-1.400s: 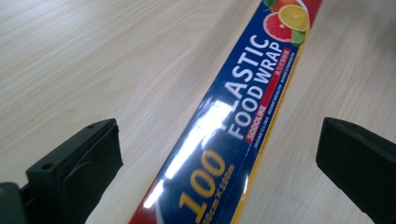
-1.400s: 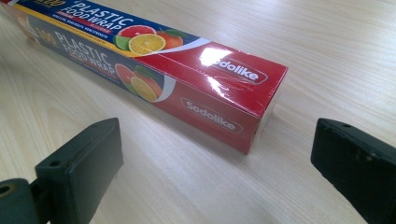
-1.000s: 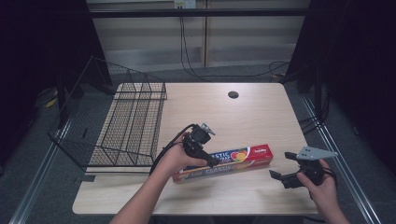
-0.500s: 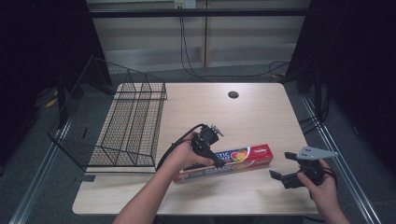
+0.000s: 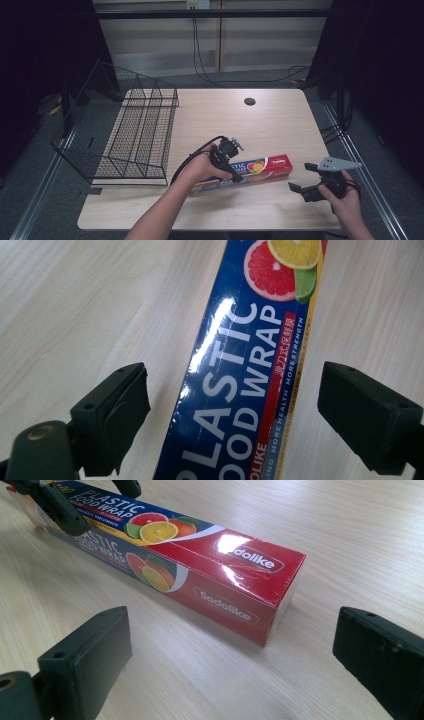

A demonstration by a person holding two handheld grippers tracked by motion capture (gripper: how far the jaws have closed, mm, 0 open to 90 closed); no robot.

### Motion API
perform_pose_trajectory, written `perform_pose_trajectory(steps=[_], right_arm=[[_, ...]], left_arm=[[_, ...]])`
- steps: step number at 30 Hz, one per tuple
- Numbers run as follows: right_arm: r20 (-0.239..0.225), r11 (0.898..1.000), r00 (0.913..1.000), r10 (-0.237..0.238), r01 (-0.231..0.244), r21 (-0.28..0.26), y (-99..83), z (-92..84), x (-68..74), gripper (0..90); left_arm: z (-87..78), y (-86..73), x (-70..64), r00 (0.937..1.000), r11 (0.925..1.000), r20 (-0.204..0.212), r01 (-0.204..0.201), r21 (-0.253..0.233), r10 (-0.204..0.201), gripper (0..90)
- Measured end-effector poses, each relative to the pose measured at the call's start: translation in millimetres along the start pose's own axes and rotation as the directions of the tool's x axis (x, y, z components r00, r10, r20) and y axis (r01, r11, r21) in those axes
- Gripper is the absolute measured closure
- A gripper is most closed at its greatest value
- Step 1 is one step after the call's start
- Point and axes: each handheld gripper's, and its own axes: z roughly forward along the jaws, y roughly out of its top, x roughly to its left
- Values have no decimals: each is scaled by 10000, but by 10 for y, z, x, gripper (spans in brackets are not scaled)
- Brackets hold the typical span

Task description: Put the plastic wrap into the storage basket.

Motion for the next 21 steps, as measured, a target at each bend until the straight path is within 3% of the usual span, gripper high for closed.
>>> perform_pose_trajectory(steps=[4,5,6,8,10,11,13,14,21], right_arm=[[-41,10000,10000,-25,25,56,-3,7,4,21],[4,10000,10000,-42,42,48,-4,11,5,21],[-9,10000,10000,-41,41,42,-3,11,5,21],[-47,10000,10000,-32,32,33,0,6,4,21],[-37,10000,10000,-14,14,20,-2,1,2,21],[-32,10000,10000,-13,13,18,-2,1,1,21],[-32,10000,10000,-14,14,14,-2,0,0,21],[-28,10000,10000,-16,16,12,-1,0,1,21],[-75,10000,9999,-67,67,12,4,5,6,21]], left_arm=[[64,14,-10,9999,9998,32,-113,185,112,153],[69,25,6,9994,9989,96,-329,337,326,154],[86,29,-6,9998,9994,100,-202,289,199,162],[112,39,0,9992,9985,60,-406,360,404,197],[131,44,-5,9993,9987,57,-358,376,356,233],[156,51,7,9981,9965,59,-616,564,614,256],[179,54,1,9982,9961,54,-599,643,597,272],[210,54,-6,9984,9964,216,-542,659,529,332],[222,112,-36,9967,9894,126,-814,1202,805,386]])
